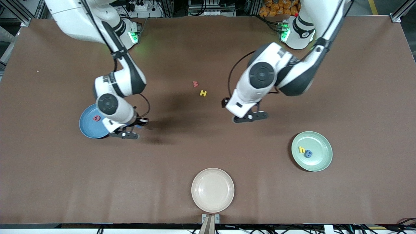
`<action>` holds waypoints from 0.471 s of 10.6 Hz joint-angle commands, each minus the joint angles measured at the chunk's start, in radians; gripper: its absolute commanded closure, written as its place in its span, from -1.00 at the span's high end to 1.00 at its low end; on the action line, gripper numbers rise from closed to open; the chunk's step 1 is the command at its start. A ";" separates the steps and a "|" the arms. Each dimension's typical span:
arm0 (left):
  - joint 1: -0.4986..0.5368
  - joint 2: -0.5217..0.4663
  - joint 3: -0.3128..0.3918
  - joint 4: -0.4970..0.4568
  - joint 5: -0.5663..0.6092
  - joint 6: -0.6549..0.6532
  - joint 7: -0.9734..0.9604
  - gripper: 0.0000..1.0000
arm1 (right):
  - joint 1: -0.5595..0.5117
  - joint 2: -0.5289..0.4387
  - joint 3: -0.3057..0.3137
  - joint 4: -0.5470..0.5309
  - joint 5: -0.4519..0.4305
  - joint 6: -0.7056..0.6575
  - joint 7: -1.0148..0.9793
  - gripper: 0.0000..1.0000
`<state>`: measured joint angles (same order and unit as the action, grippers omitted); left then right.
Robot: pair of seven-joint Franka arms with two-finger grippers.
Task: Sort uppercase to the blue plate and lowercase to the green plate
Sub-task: 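Carry the blue M to the blue plate while the left gripper reaches the pink m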
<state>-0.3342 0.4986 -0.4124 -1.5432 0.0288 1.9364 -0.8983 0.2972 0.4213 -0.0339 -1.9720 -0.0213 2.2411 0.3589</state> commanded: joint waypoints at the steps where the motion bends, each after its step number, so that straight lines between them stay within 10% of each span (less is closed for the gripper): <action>1: -0.095 0.081 0.010 0.011 -0.026 0.122 -0.138 1.00 | -0.053 -0.065 -0.055 -0.069 0.001 -0.024 -0.218 -0.56; 5: -0.276 0.196 0.023 0.012 0.003 0.277 -0.287 1.00 | -0.141 -0.162 -0.102 -0.183 0.000 -0.087 -0.444 -0.58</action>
<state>-0.5609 0.6733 -0.4061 -1.5468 0.0281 2.1885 -1.1301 0.1712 0.3346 -0.1279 -2.0715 -0.0211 2.1729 -0.0280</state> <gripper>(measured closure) 0.000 0.652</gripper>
